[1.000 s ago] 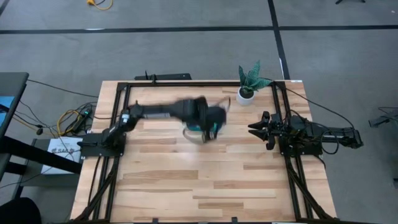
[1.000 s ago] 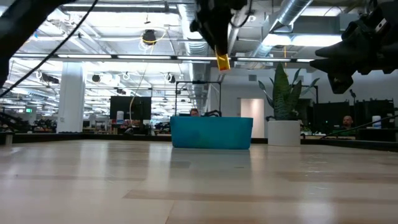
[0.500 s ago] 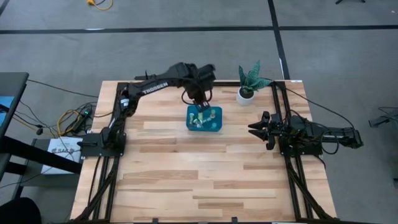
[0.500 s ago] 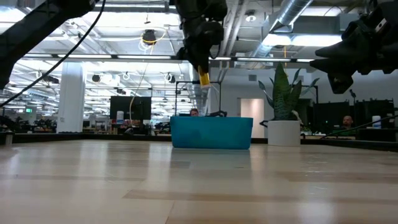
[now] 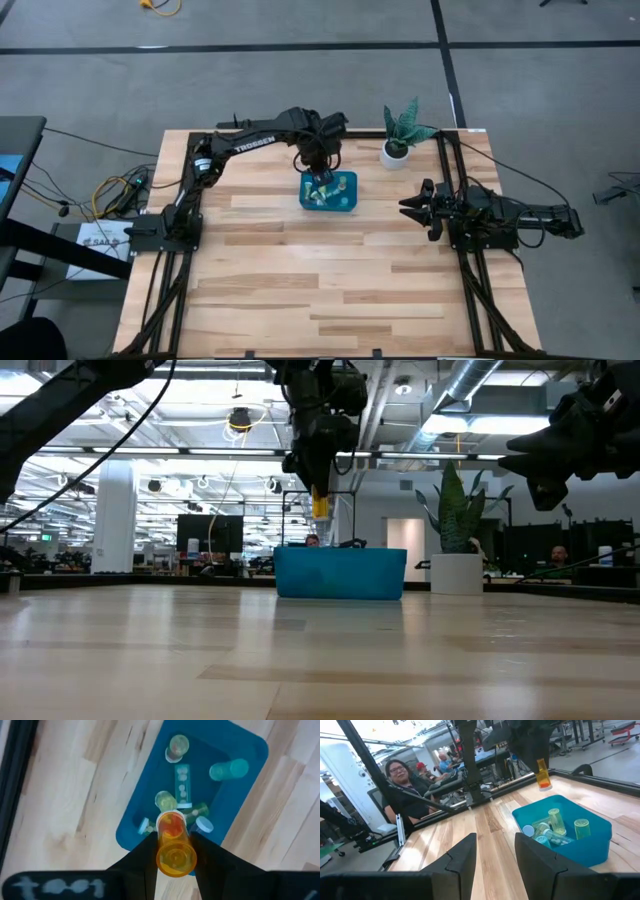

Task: Pick and place pill bottles into a basket
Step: Put the orange medicine bottle into the blue bin

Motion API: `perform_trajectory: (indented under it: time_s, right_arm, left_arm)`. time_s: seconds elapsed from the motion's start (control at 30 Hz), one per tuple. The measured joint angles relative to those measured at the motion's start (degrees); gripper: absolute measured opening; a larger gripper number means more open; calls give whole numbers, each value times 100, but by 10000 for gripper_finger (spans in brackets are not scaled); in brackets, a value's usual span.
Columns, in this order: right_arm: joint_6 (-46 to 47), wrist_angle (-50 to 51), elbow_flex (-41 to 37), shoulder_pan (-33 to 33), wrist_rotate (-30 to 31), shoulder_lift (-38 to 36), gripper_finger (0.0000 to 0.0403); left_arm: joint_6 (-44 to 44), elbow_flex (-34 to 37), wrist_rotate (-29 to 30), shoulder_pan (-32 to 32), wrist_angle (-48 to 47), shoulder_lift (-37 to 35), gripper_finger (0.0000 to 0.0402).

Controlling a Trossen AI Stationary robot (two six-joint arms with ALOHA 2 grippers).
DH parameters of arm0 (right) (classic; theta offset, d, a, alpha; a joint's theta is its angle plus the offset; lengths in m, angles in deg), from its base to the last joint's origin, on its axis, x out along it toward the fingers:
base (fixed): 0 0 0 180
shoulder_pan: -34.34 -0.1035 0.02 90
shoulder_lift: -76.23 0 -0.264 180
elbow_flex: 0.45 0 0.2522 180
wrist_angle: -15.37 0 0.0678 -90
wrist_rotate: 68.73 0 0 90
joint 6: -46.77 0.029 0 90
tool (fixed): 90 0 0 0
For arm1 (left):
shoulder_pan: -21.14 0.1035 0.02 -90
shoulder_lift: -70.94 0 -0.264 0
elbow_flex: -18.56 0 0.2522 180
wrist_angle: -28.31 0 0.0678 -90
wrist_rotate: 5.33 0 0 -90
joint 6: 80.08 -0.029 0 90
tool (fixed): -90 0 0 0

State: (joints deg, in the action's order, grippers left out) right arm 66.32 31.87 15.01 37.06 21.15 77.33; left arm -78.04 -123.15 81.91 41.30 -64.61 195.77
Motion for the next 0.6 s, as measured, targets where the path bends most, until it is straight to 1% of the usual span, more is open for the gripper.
perform_trajectory:
  time_s: [0.3,0.5,0.6]
  right_arm:
    - [0,0,0,0,0,0,129]
    - [0,-1,0,0,0,2,129]
    - [0,0,0,0,0,2,129]
  left_arm:
    - [61,0,-39,-36,373,-1,87]
    - [57,-2,-141,-112,357,349,87]
    - [59,-2,-144,-114,399,416,87]
